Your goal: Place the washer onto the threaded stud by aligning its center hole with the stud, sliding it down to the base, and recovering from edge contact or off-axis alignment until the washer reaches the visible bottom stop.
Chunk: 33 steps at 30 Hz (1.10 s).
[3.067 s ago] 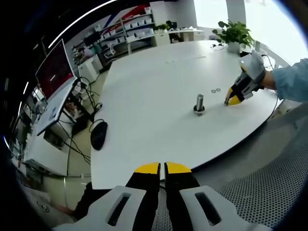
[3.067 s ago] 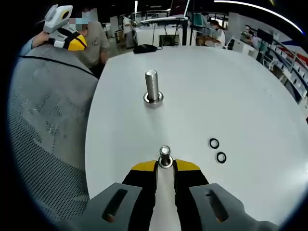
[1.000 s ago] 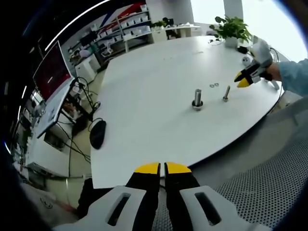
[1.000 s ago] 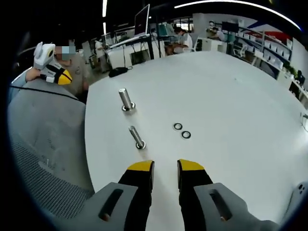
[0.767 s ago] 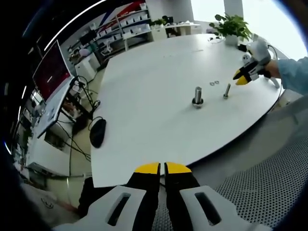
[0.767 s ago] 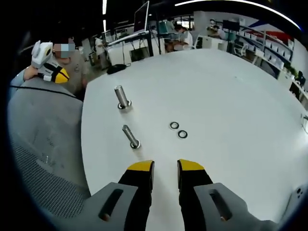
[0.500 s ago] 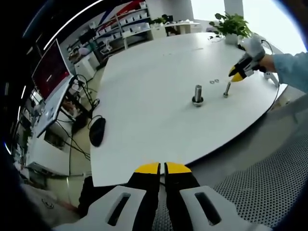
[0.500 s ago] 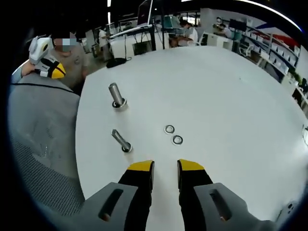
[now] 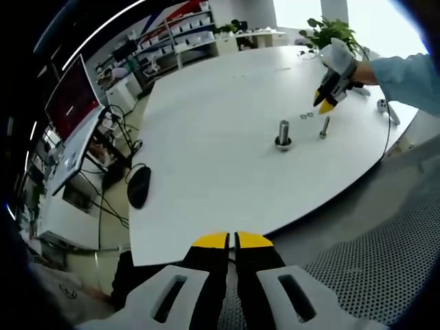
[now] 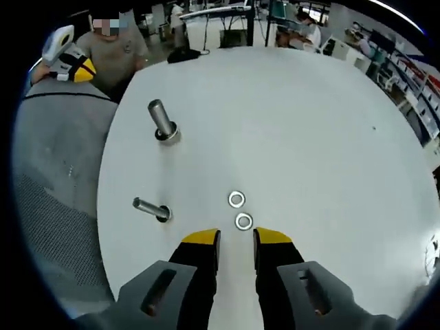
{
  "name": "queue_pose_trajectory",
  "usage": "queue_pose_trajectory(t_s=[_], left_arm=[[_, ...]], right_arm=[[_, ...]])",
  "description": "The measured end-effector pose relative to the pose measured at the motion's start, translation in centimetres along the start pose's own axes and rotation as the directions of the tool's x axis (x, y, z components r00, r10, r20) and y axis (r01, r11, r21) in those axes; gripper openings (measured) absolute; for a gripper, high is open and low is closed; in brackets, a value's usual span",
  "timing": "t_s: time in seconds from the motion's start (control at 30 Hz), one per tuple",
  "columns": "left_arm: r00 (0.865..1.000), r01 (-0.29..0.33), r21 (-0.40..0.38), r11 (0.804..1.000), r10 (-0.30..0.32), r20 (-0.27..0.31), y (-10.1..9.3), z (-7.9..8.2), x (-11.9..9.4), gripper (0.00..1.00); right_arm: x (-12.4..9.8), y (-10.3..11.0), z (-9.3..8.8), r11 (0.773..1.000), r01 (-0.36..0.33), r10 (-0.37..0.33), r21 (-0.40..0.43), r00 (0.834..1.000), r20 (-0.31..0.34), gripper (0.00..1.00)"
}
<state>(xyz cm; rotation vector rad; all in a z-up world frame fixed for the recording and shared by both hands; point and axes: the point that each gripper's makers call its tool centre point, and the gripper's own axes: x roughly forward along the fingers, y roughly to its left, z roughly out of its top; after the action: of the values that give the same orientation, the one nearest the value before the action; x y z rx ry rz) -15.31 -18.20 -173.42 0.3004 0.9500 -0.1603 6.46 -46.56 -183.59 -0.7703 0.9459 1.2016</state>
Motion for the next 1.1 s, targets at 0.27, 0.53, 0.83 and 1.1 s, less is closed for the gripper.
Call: queue_pose_trajectory(t_s=[0.27, 0.53, 0.83, 1.1], left_arm=[[1.0, 0.002, 0.003, 1.0, -0.002, -0.007, 0.0, -0.1, 0.1, 0.0], [1.0, 0.002, 0.001, 1.0, -0.002, -0.002, 0.0, -0.1, 0.0, 0.0], [1.0, 0.005, 0.001, 1.0, -0.005, 0.011, -0.1, 0.2, -0.1, 0.0], [1.0, 0.004, 0.002, 1.0, -0.004, 0.007, -0.1, 0.1, 0.0, 0.0]], right_arm=[[1.4, -0.9, 0.0, 0.989, -0.043, 0.024, -0.144, 0.99, -0.136, 0.22], [2.0, -1.2, 0.1, 0.983, -0.074, 0.049, -0.17, 0.987, -0.151, 0.18], [1.8, -0.9, -0.2, 0.987, -0.06, 0.039, -0.147, 0.989, -0.142, 0.15], [1.5, 0.1, -0.9, 0.99, -0.053, 0.036, -0.128, 0.991, -0.128, 0.15]])
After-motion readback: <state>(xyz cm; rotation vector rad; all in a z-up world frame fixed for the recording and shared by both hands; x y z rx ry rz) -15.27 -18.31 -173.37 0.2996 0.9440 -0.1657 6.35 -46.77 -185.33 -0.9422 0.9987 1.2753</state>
